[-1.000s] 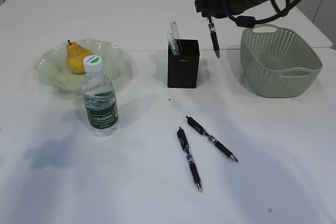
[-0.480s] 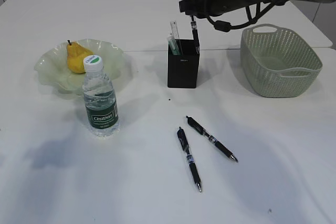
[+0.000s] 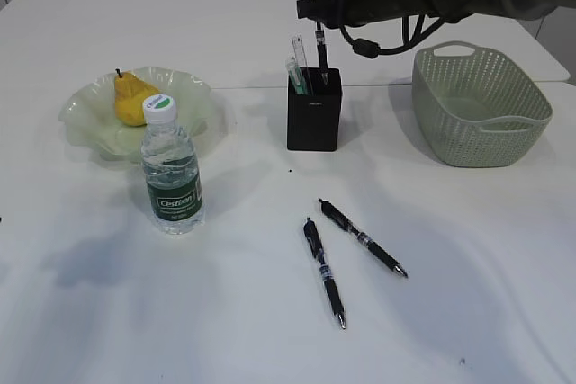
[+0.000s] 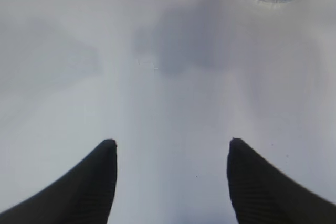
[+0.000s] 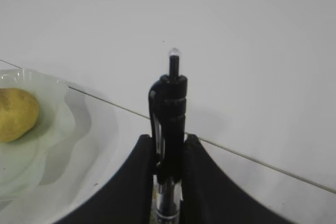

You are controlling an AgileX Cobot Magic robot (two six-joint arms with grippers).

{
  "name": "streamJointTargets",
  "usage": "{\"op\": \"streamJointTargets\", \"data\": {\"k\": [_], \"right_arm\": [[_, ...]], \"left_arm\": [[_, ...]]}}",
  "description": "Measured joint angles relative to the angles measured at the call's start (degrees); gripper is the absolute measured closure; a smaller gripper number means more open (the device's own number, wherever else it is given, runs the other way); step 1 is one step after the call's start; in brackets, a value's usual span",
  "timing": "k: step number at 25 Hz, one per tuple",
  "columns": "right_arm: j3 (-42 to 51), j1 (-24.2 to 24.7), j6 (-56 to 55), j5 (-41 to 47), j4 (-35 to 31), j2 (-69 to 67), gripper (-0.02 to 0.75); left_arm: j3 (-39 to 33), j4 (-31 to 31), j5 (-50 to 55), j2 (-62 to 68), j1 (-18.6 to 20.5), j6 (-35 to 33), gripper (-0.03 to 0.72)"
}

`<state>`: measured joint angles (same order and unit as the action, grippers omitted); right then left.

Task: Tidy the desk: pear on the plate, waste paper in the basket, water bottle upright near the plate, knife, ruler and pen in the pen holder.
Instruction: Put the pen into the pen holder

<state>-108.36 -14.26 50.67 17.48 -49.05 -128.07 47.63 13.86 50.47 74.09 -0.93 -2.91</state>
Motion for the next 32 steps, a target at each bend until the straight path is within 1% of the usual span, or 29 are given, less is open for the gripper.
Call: {"op": "streamJointTargets", "data": {"k": [12,18,21,24,27,32], "right_arm": [[-0.09,0.0,0.62,0.1,-2.81,-3.82,0.635],[-0.09,0.0,0.62,2.32,-3.04,-4.05,0.622],[-0.09,0.0,0.75,3.43,-3.04,-4.16,0.586],[-0.09,-0.1,0.75,3.5,-3.04,-4.16,0.507],[-0.09,-0.1,0.75,3.59,-3.04,-4.16,0.447],[-0.09,-0.1,0.75,4.71,-3.04,-3.52,0.424]], "left_arm": [[0.0,-0.12,-0.23,0.0,0.0,0.0,0.221],[0.0,-0.12,-0.23,0.0,0.0,0.0,0.221],[0.0,-0.12,-0.23,0.0,0.0,0.0,0.221],[0.0,-0.12,-0.12,0.0,0.0,0.0,0.221],[0.0,-0.12,0.1,0.0,0.0,0.0,0.221],[0.0,-0.12,0.74,0.0,0.0,0.0,0.221]]}}
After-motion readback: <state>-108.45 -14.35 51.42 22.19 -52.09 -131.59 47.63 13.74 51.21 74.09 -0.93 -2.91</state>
